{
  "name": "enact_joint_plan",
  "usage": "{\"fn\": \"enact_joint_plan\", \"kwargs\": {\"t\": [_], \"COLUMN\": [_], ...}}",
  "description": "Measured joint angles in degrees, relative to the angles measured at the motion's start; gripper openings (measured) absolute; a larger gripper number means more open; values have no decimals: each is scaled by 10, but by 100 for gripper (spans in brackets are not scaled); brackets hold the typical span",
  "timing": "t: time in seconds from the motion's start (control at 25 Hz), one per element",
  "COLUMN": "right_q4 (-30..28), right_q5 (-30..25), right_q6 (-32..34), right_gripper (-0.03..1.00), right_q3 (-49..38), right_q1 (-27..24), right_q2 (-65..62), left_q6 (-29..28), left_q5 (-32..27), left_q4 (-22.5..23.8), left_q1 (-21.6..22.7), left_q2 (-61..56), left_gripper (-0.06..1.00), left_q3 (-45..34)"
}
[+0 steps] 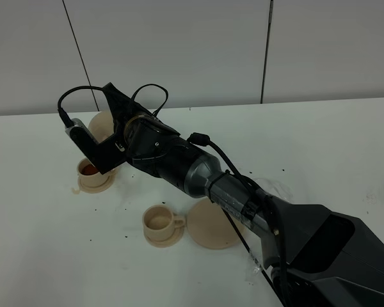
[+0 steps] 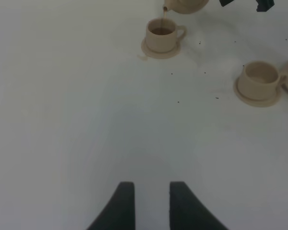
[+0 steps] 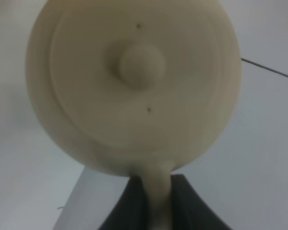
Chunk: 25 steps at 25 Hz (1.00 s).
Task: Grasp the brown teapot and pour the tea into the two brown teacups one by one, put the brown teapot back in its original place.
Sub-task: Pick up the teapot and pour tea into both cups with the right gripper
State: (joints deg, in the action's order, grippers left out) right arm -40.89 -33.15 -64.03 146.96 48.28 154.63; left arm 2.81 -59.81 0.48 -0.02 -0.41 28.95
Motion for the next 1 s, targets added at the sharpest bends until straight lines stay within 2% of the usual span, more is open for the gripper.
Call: {"fn": "enact_joint_plan", "kwargs": {"t": [1.0], "right_q4": [0], "right_q5": [0], "right_q6": [0], "right_gripper": [9], "right_q3": [0], "right_q1": [-5], "right_q2": [0], "left_q6": [0], "left_q5": [0], "left_q4": [0], "left_q1": [0], "left_q2": [0], "left_gripper": [25], "left_q3": [0]}}
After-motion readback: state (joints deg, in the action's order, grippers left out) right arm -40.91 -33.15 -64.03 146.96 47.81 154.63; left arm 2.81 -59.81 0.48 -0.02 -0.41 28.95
